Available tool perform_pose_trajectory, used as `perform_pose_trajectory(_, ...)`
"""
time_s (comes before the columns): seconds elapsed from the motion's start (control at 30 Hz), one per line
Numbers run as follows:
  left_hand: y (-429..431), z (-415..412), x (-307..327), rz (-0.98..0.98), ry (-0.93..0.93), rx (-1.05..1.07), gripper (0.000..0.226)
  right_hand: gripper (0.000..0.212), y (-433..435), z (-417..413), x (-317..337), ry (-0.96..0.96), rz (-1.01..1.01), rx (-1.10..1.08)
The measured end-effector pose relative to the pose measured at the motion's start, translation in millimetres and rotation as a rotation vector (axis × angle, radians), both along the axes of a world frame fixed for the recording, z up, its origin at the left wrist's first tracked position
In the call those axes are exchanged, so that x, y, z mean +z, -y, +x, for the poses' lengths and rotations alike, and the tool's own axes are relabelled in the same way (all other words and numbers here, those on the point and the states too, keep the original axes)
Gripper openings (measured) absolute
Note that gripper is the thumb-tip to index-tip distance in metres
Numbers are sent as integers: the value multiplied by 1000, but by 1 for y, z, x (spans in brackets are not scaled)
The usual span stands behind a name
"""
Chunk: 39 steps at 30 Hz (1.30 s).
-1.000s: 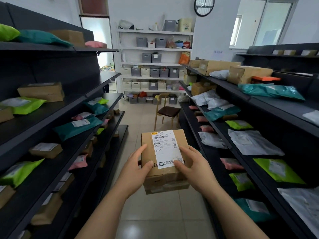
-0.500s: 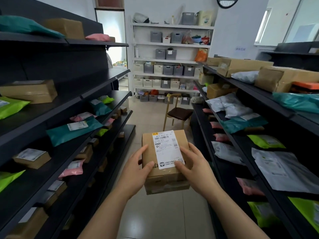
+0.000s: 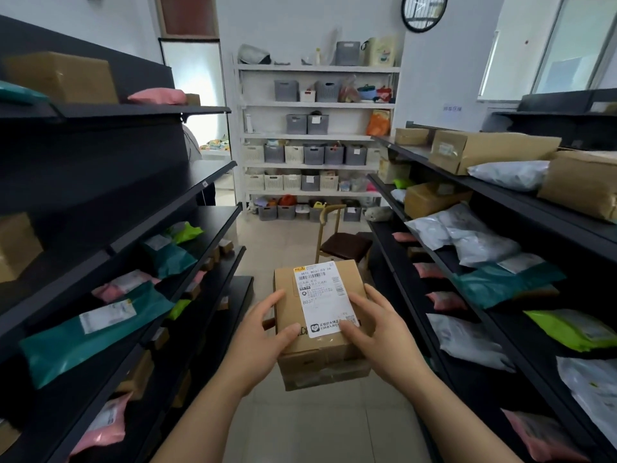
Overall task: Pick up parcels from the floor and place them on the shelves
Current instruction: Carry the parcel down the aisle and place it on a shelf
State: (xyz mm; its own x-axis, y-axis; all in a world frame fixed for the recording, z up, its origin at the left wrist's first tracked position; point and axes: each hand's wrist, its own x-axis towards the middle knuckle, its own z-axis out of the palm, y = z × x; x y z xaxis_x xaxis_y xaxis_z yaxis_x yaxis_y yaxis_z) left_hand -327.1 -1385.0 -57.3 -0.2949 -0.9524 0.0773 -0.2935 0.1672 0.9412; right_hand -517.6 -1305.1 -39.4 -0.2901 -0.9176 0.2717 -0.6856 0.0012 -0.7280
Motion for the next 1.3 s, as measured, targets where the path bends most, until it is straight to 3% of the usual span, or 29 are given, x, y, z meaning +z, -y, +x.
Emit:
perform_pose_trajectory(0.47, 175, -53, -16, 111, -50, -26, 72, 55, 174, -55, -12, 65, 58, 17)
perform_pose_trajectory(1.0, 347, -174, -17, 47, -157, 201, 70, 57, 392, -188, 1, -1, 78, 231)
perform_pose_trajectory(1.3, 419, -196, -23, -67, -4, 277, 61, 57, 484, -212, -6, 20, 97, 306)
